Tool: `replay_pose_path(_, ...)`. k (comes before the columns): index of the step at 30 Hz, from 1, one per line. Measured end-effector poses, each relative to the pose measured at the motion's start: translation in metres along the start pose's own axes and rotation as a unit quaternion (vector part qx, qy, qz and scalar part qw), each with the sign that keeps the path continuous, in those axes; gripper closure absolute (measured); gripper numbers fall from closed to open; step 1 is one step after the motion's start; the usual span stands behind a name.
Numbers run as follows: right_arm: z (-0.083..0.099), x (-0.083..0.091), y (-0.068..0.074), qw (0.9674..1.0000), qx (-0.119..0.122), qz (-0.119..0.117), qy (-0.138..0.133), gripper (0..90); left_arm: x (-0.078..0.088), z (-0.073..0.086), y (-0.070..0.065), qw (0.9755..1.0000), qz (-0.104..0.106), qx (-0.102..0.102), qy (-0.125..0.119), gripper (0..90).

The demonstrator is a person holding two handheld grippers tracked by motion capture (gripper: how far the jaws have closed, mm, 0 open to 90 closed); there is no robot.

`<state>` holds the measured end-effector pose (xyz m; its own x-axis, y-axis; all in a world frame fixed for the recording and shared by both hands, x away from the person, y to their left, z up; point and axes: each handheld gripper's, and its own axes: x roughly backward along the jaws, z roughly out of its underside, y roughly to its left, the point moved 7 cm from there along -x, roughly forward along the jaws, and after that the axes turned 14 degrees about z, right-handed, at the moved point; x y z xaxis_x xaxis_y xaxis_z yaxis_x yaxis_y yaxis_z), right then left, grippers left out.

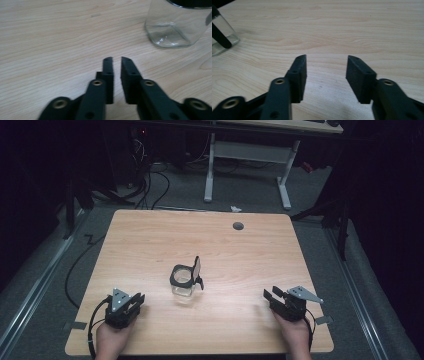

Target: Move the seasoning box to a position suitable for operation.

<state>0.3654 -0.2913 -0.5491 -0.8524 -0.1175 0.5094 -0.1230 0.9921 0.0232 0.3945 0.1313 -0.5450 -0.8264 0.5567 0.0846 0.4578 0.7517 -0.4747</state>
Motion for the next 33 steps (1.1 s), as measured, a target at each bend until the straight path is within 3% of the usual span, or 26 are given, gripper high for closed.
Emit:
replay_pose_path(2,0.001,-0.001,0.001,1.0000,0.003,-0.004,0.002,60.1,-0.010,0.001,-0.003,1.0000,-0.002,-0.004,0.005,90.0)
replay_pose_path(7,0.002,-0.001,0.004,0.9999,0.011,-0.009,0.002,66.9,-0.031,-0.003,-0.010,1.0000,0.002,-0.007,0.003,90.0)
replay_pose_path(10,0.003,-0.001,0.006,0.9997,0.021,-0.015,0.001,67.0,-0.052,-0.003,-0.021,0.9998,0.013,-0.013,0.002,90.0)
replay_pose_path(12,0.003,0.000,0.006,0.9996,0.022,-0.015,0.001,67.1,-0.057,-0.002,-0.023,0.9998,0.015,-0.013,0.005,90.0)
replay_pose_path(14,0.002,0.001,0.008,0.9995,0.024,-0.022,0.000,75.1,-0.068,0.000,-0.029,0.9997,0.019,-0.012,0.008,90.0)
replay_pose_path(18,0.004,0.000,0.008,0.9991,0.026,-0.033,0.005,84.5,-0.073,0.003,-0.036,0.9995,0.028,-0.011,0.010,90.0)
replay_pose_path(33,0.006,-0.002,0.009,0.9990,0.017,-0.041,0.006,81.7,-0.074,0.009,-0.048,0.9987,0.046,-0.017,0.016,90.0)
